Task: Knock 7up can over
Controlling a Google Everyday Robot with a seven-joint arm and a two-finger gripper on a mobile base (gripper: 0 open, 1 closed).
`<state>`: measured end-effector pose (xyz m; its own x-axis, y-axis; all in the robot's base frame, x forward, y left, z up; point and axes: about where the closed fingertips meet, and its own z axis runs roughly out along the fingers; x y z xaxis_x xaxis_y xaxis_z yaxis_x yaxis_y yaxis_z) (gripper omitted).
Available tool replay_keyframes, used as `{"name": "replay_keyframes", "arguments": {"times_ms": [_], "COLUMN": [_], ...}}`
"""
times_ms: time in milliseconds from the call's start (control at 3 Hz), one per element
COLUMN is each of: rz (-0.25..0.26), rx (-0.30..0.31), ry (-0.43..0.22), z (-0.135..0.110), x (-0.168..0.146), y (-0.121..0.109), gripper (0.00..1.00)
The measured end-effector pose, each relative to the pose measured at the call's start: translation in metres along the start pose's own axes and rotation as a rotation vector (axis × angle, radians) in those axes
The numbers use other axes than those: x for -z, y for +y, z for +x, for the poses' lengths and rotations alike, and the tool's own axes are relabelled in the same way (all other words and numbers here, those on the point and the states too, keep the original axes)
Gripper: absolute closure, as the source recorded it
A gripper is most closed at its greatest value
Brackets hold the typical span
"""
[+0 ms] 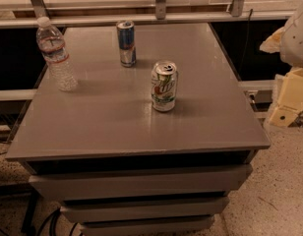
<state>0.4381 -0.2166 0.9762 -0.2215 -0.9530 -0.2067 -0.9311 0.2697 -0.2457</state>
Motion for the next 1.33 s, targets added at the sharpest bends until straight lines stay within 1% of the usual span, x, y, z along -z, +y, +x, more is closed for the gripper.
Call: {"name": "replay_keyframes", "arguments": {"times_ms": [333,667,1333], "rz": [0.000,0.001,-0.018], "rx": [0.000,-0.007,0.041], "ry": [0.000,-0.025,-0.093], "z": [0.000,-0.003,-0.029], "x": [0.000,0.002,-0.003], "y": [0.000,0.003,0.010], "gripper": [0.00,0.00,0.00]}}
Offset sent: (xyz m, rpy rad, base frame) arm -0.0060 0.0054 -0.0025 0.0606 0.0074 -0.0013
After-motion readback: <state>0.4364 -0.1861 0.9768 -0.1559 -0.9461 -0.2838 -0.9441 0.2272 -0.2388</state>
